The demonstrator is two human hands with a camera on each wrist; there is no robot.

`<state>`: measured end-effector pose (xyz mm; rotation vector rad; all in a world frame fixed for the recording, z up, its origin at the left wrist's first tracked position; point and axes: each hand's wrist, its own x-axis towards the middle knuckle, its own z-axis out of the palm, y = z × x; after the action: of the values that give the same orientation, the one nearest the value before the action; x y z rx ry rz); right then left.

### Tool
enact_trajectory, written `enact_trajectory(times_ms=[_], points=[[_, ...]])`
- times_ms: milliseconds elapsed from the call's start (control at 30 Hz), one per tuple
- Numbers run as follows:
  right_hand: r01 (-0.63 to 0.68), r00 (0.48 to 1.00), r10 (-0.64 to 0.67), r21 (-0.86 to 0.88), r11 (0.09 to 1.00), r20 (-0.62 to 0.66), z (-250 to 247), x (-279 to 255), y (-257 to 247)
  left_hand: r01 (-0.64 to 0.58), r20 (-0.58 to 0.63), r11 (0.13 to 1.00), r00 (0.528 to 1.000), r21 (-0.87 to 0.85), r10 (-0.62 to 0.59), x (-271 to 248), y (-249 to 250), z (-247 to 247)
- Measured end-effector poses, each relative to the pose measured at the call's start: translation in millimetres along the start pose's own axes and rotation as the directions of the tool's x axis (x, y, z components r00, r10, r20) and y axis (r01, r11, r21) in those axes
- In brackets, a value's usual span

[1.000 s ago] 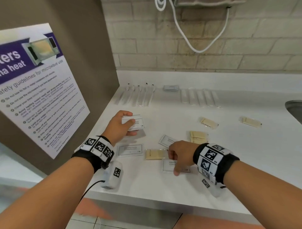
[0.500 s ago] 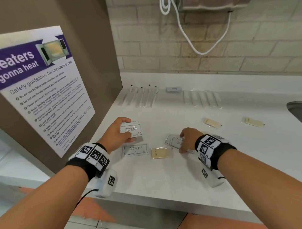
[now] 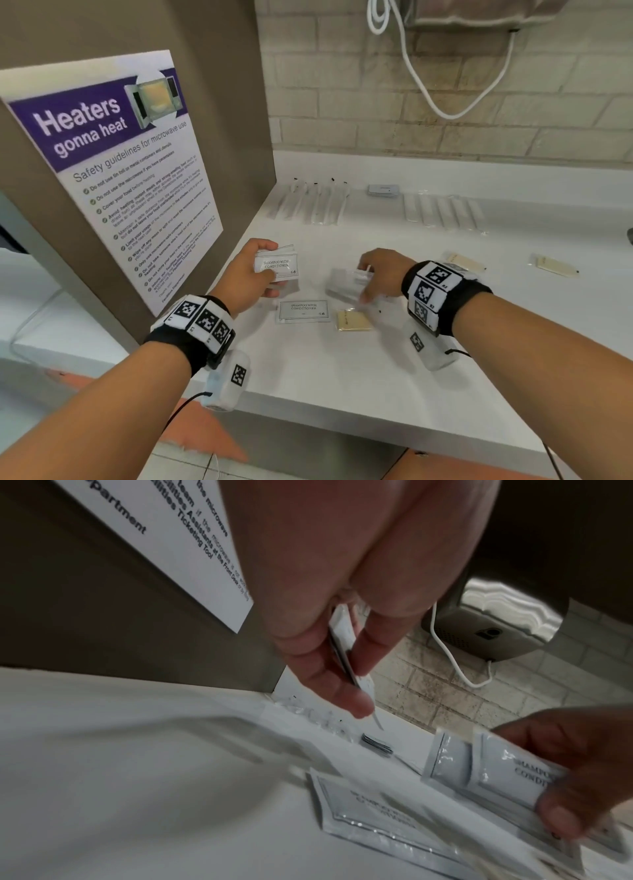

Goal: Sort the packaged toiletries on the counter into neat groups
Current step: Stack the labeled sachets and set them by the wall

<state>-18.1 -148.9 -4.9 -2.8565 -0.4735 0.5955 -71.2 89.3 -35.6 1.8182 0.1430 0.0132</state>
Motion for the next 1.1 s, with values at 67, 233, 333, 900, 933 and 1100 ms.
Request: enact_trajectory(times_ms=[67,233,333,900,933,1100], points=[[0.092,0.994,-0.096,0.060,0.994,0.055,3,4,-22,-0.012,-0.020,1.000,1.000,0.001,0.012,-1,0,-3],[0.140,0.983,-0.133,-0.047,0.989,0.125,38,19,-58,-0.036,-0.063,0.998,0.997,0.044,0.039,-2,-2,-10],[0.135,0.986,-0.126,-0.083,0.987,0.109,50,26,-65,-0.035,-0.070,0.998,0.997,0.052,0.039,-4,-2,-12],[0.167,0.982,-0.182,0.220,0.961,0.052,30,21,-47,0.065,-0.005,0.996,0.998,0.057,-0.065,-6,-4,3],[0.174,0.983,-0.184,0.240,0.955,0.023,25,20,-41,0.060,0.031,0.997,0.998,0.050,-0.061,-6,-2,8],[0.142,0.986,-0.100,0.361,0.922,-0.134,10,9,-4,-0.065,0.248,0.989,0.968,0.134,0.030,-1,13,46]])
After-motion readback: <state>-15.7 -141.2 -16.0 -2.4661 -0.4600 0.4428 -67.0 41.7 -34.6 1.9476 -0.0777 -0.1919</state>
